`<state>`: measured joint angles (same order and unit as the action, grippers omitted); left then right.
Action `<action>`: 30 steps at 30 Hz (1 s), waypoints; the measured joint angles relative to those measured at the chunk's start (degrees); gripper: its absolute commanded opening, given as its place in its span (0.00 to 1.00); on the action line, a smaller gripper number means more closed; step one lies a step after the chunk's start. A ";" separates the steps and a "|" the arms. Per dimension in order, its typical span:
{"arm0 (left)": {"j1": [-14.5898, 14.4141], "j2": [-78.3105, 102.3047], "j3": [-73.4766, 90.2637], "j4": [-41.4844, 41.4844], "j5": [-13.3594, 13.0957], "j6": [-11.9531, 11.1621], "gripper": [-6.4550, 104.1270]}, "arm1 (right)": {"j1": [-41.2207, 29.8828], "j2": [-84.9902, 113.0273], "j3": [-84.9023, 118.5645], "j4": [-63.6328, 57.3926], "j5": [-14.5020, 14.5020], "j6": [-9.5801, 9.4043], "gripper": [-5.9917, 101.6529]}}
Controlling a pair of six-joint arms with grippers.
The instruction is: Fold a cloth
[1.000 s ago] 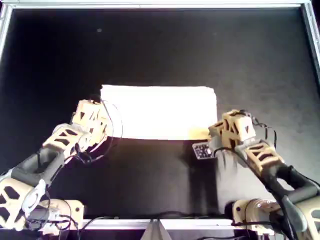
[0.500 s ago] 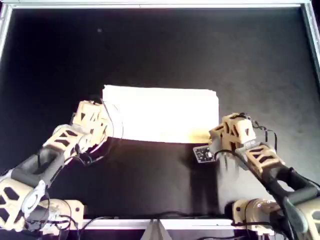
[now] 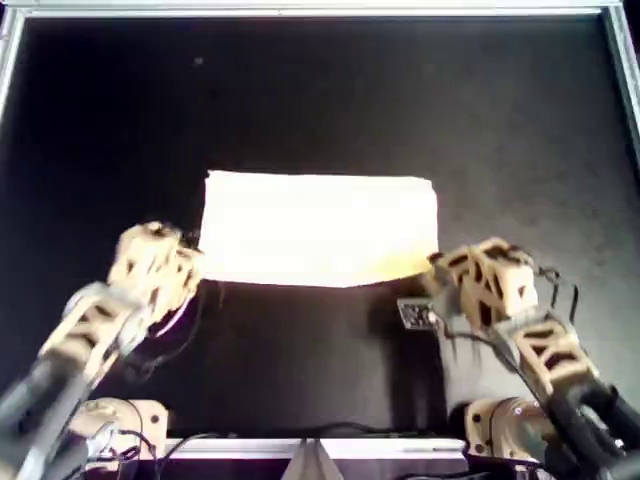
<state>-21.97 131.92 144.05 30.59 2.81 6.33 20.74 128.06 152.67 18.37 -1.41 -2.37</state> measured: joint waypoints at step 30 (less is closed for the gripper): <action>9.76 44.82 28.56 0.18 -7.29 0.00 0.78 | 0.88 34.28 20.48 0.00 14.85 0.35 0.57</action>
<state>-12.22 176.75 172.62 30.76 -4.48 6.33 21.62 162.33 173.14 18.37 13.45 -2.02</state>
